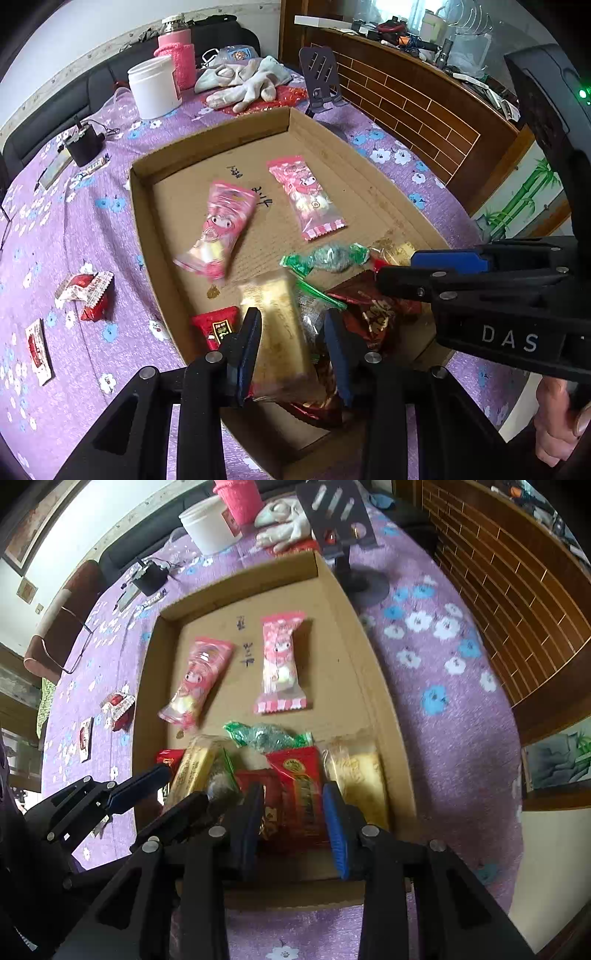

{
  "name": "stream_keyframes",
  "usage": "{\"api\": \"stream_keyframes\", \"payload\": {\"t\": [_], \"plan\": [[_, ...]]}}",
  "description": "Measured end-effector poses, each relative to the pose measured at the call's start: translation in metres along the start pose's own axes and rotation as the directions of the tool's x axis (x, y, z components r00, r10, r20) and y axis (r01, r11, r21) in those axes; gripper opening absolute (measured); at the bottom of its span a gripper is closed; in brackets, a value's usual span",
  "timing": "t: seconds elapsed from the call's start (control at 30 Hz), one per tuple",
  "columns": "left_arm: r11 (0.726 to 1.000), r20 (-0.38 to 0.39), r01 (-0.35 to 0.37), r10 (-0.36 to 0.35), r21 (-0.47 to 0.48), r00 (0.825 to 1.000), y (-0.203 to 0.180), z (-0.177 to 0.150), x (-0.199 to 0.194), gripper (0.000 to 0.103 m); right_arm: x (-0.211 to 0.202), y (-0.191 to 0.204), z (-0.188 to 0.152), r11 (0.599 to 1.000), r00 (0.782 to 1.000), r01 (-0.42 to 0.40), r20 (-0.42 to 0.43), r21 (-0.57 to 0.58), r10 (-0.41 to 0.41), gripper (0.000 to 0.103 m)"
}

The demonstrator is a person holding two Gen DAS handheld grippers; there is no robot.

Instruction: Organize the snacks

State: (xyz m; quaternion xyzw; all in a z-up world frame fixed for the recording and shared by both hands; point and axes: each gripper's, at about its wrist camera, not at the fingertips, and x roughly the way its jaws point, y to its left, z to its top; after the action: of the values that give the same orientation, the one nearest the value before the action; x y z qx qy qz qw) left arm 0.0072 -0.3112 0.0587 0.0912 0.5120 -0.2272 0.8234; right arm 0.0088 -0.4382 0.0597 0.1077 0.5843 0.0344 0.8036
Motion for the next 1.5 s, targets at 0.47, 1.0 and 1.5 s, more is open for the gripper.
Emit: {"api": "stream_keyframes", "payload": {"t": [0.47, 1.0, 1.5], "plan": [[0.999, 0.045, -0.009, 0.011, -0.046, 0.999, 0.022, -0.007, -0.024, 0.037, -0.010, 0.015, -0.003, 1.000, 0.999, 0.006, 0.042, -0.003, -0.006, 0.032], [0.978, 0.068, -0.054, 0.069, -0.201, 0.995, 0.089, -0.045, -0.056, 0.037, -0.004, 0.077, -0.007, 0.994, 0.999, -0.014, 0.033, -0.110, 0.017, 0.032], [0.937, 0.004, -0.100, 0.108, -0.334, 0.994, 0.169, -0.126, -0.063, 0.048, 0.001, 0.122, -0.013, 0.979, 0.999, -0.027, 0.021, -0.201, 0.032, 0.033]]}}
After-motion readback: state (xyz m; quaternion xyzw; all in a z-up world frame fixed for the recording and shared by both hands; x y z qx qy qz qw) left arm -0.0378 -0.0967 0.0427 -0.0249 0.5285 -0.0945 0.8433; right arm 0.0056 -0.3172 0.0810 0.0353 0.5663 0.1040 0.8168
